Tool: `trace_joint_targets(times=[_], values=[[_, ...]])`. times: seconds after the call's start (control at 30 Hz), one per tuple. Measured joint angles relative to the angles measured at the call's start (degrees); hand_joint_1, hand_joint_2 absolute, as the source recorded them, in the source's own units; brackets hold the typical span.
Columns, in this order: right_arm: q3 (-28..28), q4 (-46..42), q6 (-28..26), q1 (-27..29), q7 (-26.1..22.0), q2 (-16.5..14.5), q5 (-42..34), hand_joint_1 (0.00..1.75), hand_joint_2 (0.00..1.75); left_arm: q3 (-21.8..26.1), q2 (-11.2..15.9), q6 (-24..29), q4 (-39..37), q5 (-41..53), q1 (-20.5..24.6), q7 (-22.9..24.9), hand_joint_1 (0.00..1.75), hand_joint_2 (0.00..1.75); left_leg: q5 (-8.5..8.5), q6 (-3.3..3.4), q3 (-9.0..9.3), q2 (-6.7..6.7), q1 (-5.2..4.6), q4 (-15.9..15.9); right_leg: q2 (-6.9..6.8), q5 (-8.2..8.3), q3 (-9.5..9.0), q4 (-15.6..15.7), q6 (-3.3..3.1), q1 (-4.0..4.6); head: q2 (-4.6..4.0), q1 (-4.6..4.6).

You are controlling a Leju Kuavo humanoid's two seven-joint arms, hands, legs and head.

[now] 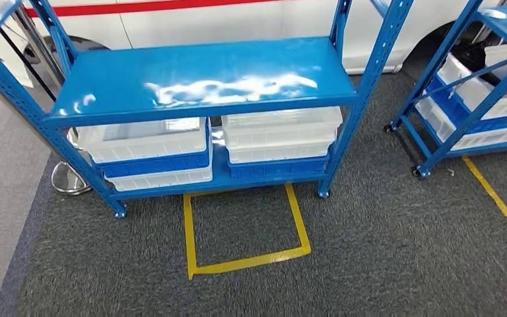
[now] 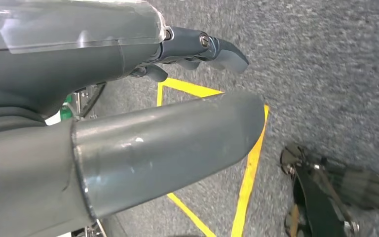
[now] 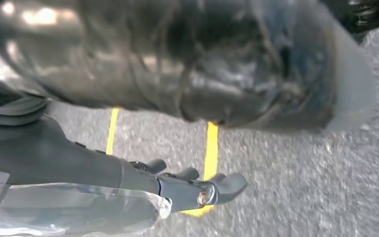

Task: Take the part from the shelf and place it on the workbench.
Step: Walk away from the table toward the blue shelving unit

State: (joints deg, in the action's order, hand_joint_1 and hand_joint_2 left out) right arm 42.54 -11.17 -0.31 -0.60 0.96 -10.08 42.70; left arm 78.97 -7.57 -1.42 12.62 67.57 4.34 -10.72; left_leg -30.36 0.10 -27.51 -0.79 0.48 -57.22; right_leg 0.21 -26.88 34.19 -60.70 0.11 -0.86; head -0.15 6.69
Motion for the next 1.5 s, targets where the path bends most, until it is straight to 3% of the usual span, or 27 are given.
trace_joint_targets(times=[0.07, 0.13, 0.17, 0.23, 0.27, 0.3, 0.33, 0.4, 0.43, 0.53, 0.63, 0.67, 0.73, 0.77, 0.8, 0.83, 0.9, 0.93, 1.0, 1.07, 1.13, 1.2, 1.3, 1.33, 1.37, 1.43, 1.5], values=[[0.0, 0.0, 0.0, -0.1, 0.0, 0.0, 0.1, 0.00, 0.00, 0.0, 0.0, 0.0, 0.0, 0.0, 0.2, 0.1, 0.00, 0.00, -0.40, -0.60, 0.29, 0.02, 0.15, 0.0, -0.03, -0.40, -0.39, 0.5, -0.74, 0.04, 0.00, 0.00], [0.1, 0.0, 0.0, 0.0, 0.0, 0.0, 0.2, 0.00, 0.00, 0.0, 0.0, 0.0, 0.0, 0.0, 0.3, 0.1, 0.00, 0.00, -1.87, -1.21, -0.61, 0.26, 0.33, -2.6, -0.20, -0.76, -1.24, 1.0, -1.54, -0.04, 0.00, -0.02], [0.1, 0.0, 0.0, 0.0, 0.0, 0.0, 0.3, 0.00, 0.00, 0.0, 0.1, 0.0, 0.0, 0.0, 0.3, 0.2, 0.00, 0.00, -3.21, -1.45, -2.24, 0.39, 0.39, -5.8, -0.32, -0.98, -1.70, 1.2, -1.87, -0.05, 0.00, -0.03], [0.1, 0.0, 0.0, 0.0, 0.0, 0.0, 0.4, 0.00, 0.00, 0.0, 0.2, 0.0, 0.0, 0.0, 0.2, 0.2, 0.00, 0.00, -5.87, -1.75, -7.36, 0.46, 0.38, -14.1, -0.48, -1.60, -2.39, 1.3, -2.23, 0.10, 0.00, -0.04], [0.1, 0.0, 0.1, 0.0, 0.0, 0.0, 0.4, 0.00, 0.00, 0.0, 0.2, 0.0, 0.0, 0.0, 0.2, 0.2, 0.00, 0.00, -6.03, -1.75, -9.50, 0.46, 0.37, -16.9, -0.48, -1.96, -2.80, 1.3, -2.29, 0.17, 0.00, -0.04], [0.1, 0.0, 0.1, 0.0, 0.0, 0.0, 0.5, 0.00, 0.00, 0.0, 0.2, 0.0, 0.0, 0.0, 0.1, 0.3, 0.00, 0.00, -4.98, -1.63, -10.71, 0.46, 0.35, -17.7, -0.46, -2.36, -3.32, 1.3, -2.30, 0.25, 0.00, -0.04], [0.1, 0.0, 0.1, 0.0, 0.0, 0.0, 0.5, 0.00, 0.00, 0.0, 0.2, 0.0, 0.0, 0.0, 0.0, 0.4, 0.00, 0.00, -2.71, -1.38, -10.76, 0.46, 0.28, -16.1, -0.43, -2.81, -3.99, 1.3, -2.29, 0.33, 0.00, -0.04], [0.1, 0.0, 0.1, 0.1, 0.0, 0.0, 0.6, 0.00, 0.00, 0.0, 0.3, 0.0, 0.0, 0.0, -0.1, 0.5, 0.00, 0.00, 2.71, -0.37, -8.65, 0.54, -0.07, -8.9, -0.45, -3.77, -5.27, 1.4, -2.17, 0.51, 0.00, -0.02], [0.1, 0.0, 0.1, 0.1, 0.0, 0.0, 0.6, 0.00, 0.00, 0.0, 0.3, 0.0, 0.0, 0.0, -0.1, 0.6, 0.00, 0.00, 4.19, 0.21, -7.41, 0.63, -0.31, -5.5, -0.45, -4.21, -5.68, 1.4, -1.97, 0.62, -0.01, -0.02], [0.1, 0.1, 0.1, -0.1, 0.0, -0.1, 0.7, 0.00, 0.00, 0.0, 0.6, 0.0, 0.0, 0.0, 0.0, 0.8, 0.00, 0.00, 4.08, 1.37, -5.69, 0.71, -0.77, -1.5, -0.60, -4.38, -6.42, 1.4, -0.95, 0.62, 0.00, -0.01], [0.2, 0.1, 0.1, -0.2, 0.0, -0.1, 0.7, 0.00, 0.00, 0.0, 0.7, 0.0, 0.0, 0.0, -0.2, 1.0, 0.00, 0.00, 3.86, 2.22, -3.58, 0.46, -0.36, 0.1, -0.62, -4.86, -6.22, -0.8, -0.17, 0.54, 0.00, 0.02], [0.2, 0.1, 0.0, -0.2, 0.0, -0.1, 0.7, 0.00, 0.00, 0.0, 0.6, 0.0, 0.0, 0.0, -0.2, 1.1, 0.00, 0.00, 3.76, 2.40, -2.94, 0.43, -0.23, 0.4, -0.50, -6.11, -4.95, -3.1, 0.03, 0.49, 0.00, 0.02], [0.2, 0.1, 0.0, -0.3, 0.0, -0.1, 0.7, 0.00, 0.00, 0.0, 0.6, 0.0, 0.0, 0.0, -0.1, 1.1, 0.00, 0.00, 3.21, 2.59, -2.39, 0.42, -0.24, 0.5, -0.28, -9.40, -0.56, -9.8, 0.40, 0.32, 0.00, 0.01], [0.2, 0.1, -0.1, -0.3, 0.0, -0.1, 0.7, 0.00, 0.00, 0.0, 0.6, 0.0, 0.0, 0.0, -0.1, 1.1, 0.00, 0.00, 2.87, 2.56, -2.07, 0.39, -0.24, 0.5, -0.25, -10.36, 1.74, -12.8, 0.59, 0.20, 0.00, 0.00], [0.2, 0.1, -0.1, -0.3, 0.0, -0.1, 0.8, 0.00, 0.00, 0.0, 0.6, 0.0, 0.0, 0.1, -0.1, 1.1, 0.00, 0.00, 2.46, 2.47, -1.62, 0.36, -0.22, 0.5, -0.25, -10.15, 3.35, -14.2, 0.78, 0.09, 0.00, 0.00], [0.3, 0.1, -0.1, -0.2, 0.0, -0.1, 0.8, 0.00, 0.44, 0.0, 0.6, 0.0, 0.0, 0.1, -0.2, 1.1, 0.00, 0.00, 1.97, 2.30, -0.98, 0.30, -0.16, 0.5, -0.25, -8.53, 3.87, -13.5, 0.93, -0.01, 0.00, 0.01], [0.4, 0.1, -0.3, 0.1, 0.0, -0.1, 0.9, 0.00, 1.31, 0.0, 0.6, -0.1, 0.0, 0.0, -0.3, 1.3, 0.00, 0.00, 0.80, 1.78, 0.51, 0.16, 0.02, 0.4, -0.26, -2.92, 2.39, -6.9, 1.08, -0.22, 0.00, 0.01], [0.5, 0.1, -0.3, 0.2, 0.0, -0.1, 1.0, 0.00, 1.75, 0.0, 0.6, -0.1, 0.0, 0.0, -0.3, 1.4, 0.00, 0.00, 0.22, 1.44, 1.18, 0.12, 0.06, 0.3, -0.23, -1.08, 1.56, -3.6, 1.03, -0.17, 0.00, 0.00], [0.6, 0.1, -0.4, 0.3, 0.0, -0.1, 1.1, 0.00, 0.87, 0.0, 0.6, -0.1, 0.0, 0.0, -0.2, 1.5, 0.00, 0.00, -0.74, 0.65, 1.54, 0.17, 0.03, 0.3, -0.24, 0.31, 0.89, -0.2, 0.38, 0.12, 0.01, 0.06], [0.8, 0.1, -0.5, 0.2, 0.1, -0.1, 0.9, 0.00, 0.00, 0.0, 0.6, -0.1, 0.0, 0.1, 0.0, 1.5, 0.00, 0.00, -1.06, -0.11, 1.88, 0.28, 0.00, 0.1, -0.18, 0.04, 0.76, 0.1, -0.66, 0.33, 0.01, 0.14], [1.0, 0.1, -0.5, 0.3, 0.2, -0.1, 0.5, 0.00, 0.87, 0.0, 0.6, -0.1, 0.0, 0.1, 0.1, 1.6, 0.00, 0.00, -1.26, -0.69, 1.78, 0.40, 0.12, -1.8, 0.03, -0.23, -0.19, 0.6, -1.45, 0.20, 0.01, 0.13], [1.1, 0.1, -0.7, 0.2, 0.3, -0.1, 0.5, 0.00, 1.75, 0.0, 0.5, 0.0, 0.0, 0.1, 0.1, 1.7, 0.00, 0.00, -2.70, -1.17, -1.30, 0.46, 0.24, -7.4, 0.20, -0.67, -1.29, 1.0, -2.01, 0.12, 0.01, 0.10], [1.1, 0.1, -0.9, 0.2, 0.6, -0.1, 0.9, 0.00, 1.75, 0.0, 0.5, 0.1, 0.0, 0.1, 0.1, 1.7, 0.00, 0.00, -6.55, -1.34, -8.24, 0.47, 0.24, -16.5, 0.47, -1.83, -2.60, 1.1, -2.29, 0.25, 0.00, 0.08], [1.1, 0.1, -0.9, 0.2, 0.7, -0.1, 1.0, 0.00, 1.75, 0.0, 0.5, 0.1, 0.0, 0.1, 0.1, 1.7, 0.00, 0.00, -6.45, -1.22, -9.38, 0.47, 0.22, -16.7, 0.59, -2.32, -3.24, 1.1, -2.29, 0.31, 0.00, 0.08], [1.1, 0.1, -1.0, 0.2, 0.7, -0.1, 1.0, 0.00, 1.75, 0.0, 0.5, 0.1, 0.0, 0.1, 0.0, 1.7, 0.00, 0.00, -4.98, -1.00, -9.59, 0.47, 0.18, -14.9, 0.66, -2.83, -3.98, 1.2, -2.27, 0.40, 0.00, 0.09], [1.2, 0.2, -1.1, 0.3, 0.7, -0.2, 1.2, 0.00, 0.87, 0.0, 0.6, 0.1, 0.0, 0.1, -0.2, 1.8, 0.00, 0.00, 0.82, -0.04, -8.41, 0.44, -0.14, -8.1, 0.73, -3.86, -5.37, 1.2, -2.18, 0.59, 0.00, 0.13], [1.2, 0.3, -1.1, 0.2, 0.7, -0.3, 1.3, 0.00, 0.00, 0.0, 0.7, 0.1, 0.0, 0.1, -0.2, 1.8, 0.00, 0.00, 3.82, 0.99, -7.52, 0.40, -0.69, -3.5, 0.86, -4.71, -6.02, 1.3, -1.70, 0.63, 0.00, 0.09]])
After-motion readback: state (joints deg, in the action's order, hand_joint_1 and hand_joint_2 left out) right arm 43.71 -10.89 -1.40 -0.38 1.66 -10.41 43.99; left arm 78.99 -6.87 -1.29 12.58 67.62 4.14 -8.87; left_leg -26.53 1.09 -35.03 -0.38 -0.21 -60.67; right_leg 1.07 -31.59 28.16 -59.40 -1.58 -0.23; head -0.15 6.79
